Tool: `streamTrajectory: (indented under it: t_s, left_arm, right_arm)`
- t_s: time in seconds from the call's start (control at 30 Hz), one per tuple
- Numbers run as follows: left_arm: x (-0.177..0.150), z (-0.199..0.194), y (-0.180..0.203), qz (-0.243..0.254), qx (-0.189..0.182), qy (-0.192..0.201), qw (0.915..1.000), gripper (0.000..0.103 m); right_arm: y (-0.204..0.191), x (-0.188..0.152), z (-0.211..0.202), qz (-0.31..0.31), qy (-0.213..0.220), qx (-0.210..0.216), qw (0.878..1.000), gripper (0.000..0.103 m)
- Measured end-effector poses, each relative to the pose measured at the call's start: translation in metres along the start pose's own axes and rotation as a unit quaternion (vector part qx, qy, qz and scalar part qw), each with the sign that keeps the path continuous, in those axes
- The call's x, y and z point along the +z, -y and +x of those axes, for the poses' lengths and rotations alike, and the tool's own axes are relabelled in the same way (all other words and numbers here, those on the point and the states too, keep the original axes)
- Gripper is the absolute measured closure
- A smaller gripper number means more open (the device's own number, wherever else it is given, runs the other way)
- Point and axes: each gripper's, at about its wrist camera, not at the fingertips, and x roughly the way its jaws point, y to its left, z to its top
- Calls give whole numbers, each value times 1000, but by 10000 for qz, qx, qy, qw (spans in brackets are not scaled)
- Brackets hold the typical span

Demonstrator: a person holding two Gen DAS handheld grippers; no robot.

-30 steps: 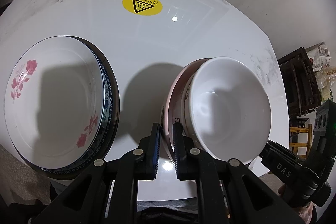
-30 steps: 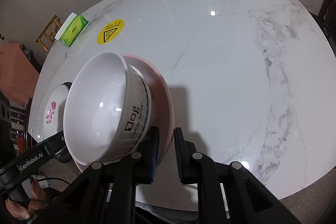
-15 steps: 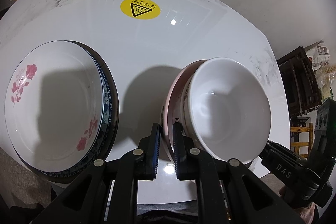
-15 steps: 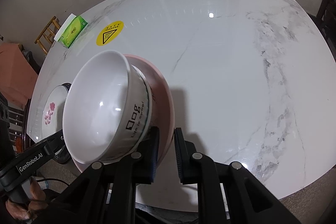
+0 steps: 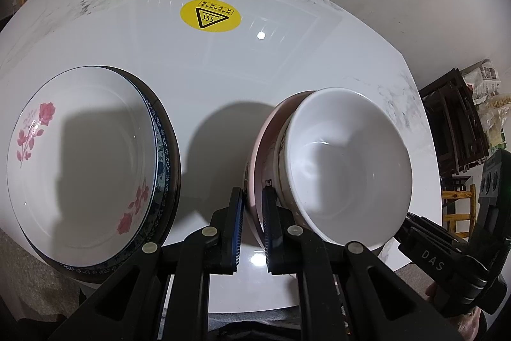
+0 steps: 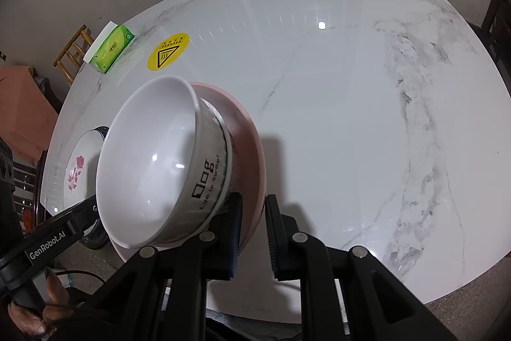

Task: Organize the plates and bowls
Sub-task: 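Carry the tilted bowl stack over the plate stack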

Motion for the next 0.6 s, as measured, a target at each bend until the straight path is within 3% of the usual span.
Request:
streamTrajectory:
  t_s: [0.6]
  left_arm:
    - [5, -17, -3, -23, -15, 115, 9999, 95]
  right_arm:
    - [-15, 5, -13, -124, 85, 6, 9999, 88]
